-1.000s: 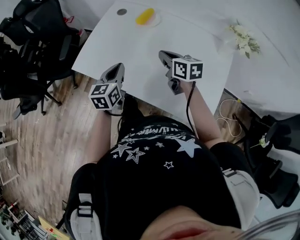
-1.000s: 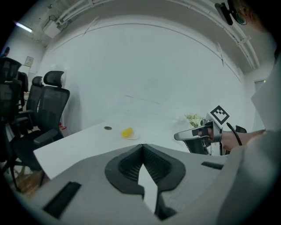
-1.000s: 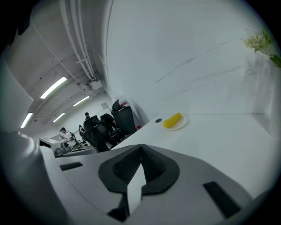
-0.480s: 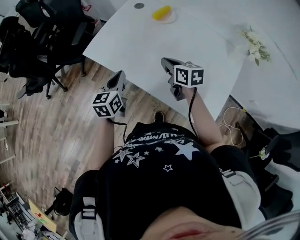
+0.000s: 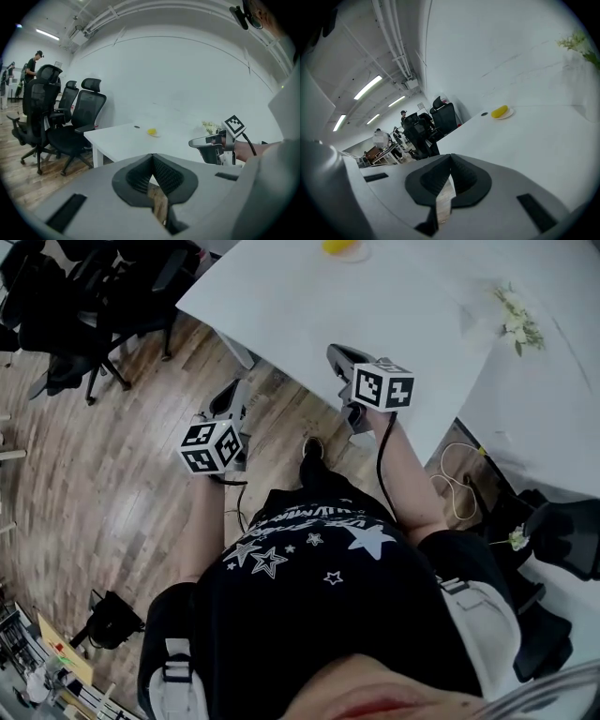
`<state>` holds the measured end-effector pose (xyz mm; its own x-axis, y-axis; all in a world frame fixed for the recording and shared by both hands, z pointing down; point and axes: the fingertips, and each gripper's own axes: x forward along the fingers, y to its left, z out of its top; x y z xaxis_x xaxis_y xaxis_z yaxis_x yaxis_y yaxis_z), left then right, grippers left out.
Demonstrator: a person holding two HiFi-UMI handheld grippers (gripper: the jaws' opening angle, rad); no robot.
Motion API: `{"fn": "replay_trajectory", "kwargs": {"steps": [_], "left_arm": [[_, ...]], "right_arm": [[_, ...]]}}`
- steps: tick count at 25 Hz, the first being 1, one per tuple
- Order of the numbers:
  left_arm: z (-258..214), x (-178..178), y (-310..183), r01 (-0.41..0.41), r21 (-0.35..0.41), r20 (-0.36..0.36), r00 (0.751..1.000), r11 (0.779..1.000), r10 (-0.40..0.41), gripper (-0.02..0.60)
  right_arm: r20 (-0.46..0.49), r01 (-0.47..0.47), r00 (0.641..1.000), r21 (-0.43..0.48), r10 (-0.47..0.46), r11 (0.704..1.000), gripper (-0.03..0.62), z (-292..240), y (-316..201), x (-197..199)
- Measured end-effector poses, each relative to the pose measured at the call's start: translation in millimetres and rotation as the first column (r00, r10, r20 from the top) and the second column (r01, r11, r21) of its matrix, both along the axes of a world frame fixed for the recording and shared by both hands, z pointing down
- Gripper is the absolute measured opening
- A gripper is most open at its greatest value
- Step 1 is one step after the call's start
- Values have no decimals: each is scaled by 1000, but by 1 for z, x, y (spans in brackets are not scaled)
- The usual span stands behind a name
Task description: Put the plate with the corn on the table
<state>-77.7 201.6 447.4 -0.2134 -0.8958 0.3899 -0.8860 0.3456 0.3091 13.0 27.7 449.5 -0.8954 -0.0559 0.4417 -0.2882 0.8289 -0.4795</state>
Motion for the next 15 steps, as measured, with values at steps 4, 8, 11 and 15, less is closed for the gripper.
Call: {"fn": "replay_trajectory", "kwargs": {"steps": [4,8,11,15], "left_arm": [[-3,22,30,5,6,-3,1000,1000,-5,5],[-12,47,55,8,21,11,1000,1000,-8,5],[-22,67,74,14,40,31,999,999,-16,5],[-37,88,103,29,70,52,998,997,-33,5]], "right_arm": [[-1,-5,1000,-4,5,1000,6,-2,29,23],[17,-6,1000,-3,6,1000,6,-10,53,46],[36,0,999,10,0,1000,6,-20,70,62],[56,13,998,25,-15,1000,6,-32,97,79]]}}
